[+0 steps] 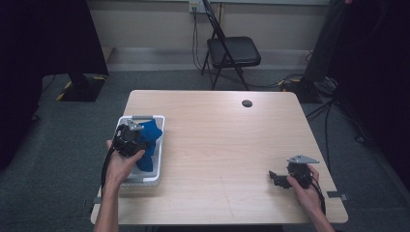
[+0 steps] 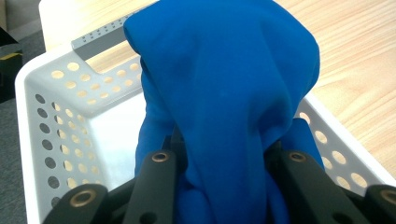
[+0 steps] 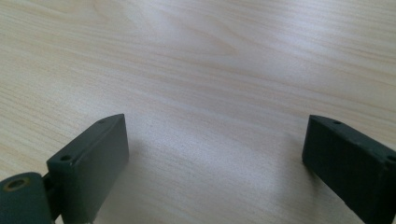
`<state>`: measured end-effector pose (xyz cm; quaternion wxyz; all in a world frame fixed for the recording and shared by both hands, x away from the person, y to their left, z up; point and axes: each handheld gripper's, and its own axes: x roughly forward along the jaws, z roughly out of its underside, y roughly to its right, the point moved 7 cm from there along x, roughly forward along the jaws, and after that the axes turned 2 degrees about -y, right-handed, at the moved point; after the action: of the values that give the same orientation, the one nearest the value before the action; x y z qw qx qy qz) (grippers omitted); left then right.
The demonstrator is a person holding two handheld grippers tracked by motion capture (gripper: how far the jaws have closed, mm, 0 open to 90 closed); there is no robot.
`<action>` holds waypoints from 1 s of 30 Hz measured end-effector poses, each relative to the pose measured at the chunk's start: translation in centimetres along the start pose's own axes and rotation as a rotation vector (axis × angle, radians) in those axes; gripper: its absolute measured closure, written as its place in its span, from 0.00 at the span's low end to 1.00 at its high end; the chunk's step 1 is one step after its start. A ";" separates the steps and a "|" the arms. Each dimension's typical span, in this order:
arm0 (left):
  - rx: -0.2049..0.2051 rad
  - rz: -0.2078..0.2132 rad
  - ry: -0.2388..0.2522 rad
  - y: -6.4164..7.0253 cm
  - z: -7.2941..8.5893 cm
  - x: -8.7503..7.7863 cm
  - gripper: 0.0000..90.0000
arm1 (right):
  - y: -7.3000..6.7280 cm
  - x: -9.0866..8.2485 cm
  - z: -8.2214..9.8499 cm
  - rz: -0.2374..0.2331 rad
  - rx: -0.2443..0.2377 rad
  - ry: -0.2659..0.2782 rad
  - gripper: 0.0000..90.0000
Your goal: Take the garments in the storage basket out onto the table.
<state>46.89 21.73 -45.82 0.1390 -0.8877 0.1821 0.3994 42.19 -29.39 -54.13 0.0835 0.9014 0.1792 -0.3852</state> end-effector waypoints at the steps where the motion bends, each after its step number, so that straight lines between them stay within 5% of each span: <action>1: -0.009 0.001 0.011 0.0 0.0 0.0 0.78 | 0.0 0.0 0.0 0.000 0.000 0.000 0.07; 8: -0.073 0.040 0.098 -0.5 0.0 -1.1 0.78 | 0.0 0.0 0.0 0.000 0.000 0.000 0.07; 30: -0.077 0.044 0.207 -0.2 -0.8 -4.1 0.77 | 0.0 0.0 0.0 0.000 0.000 0.000 0.07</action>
<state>44.96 22.44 -42.16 0.0763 -0.9248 0.1994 0.3150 42.19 -29.39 -54.13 0.0835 0.9014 0.1792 -0.3852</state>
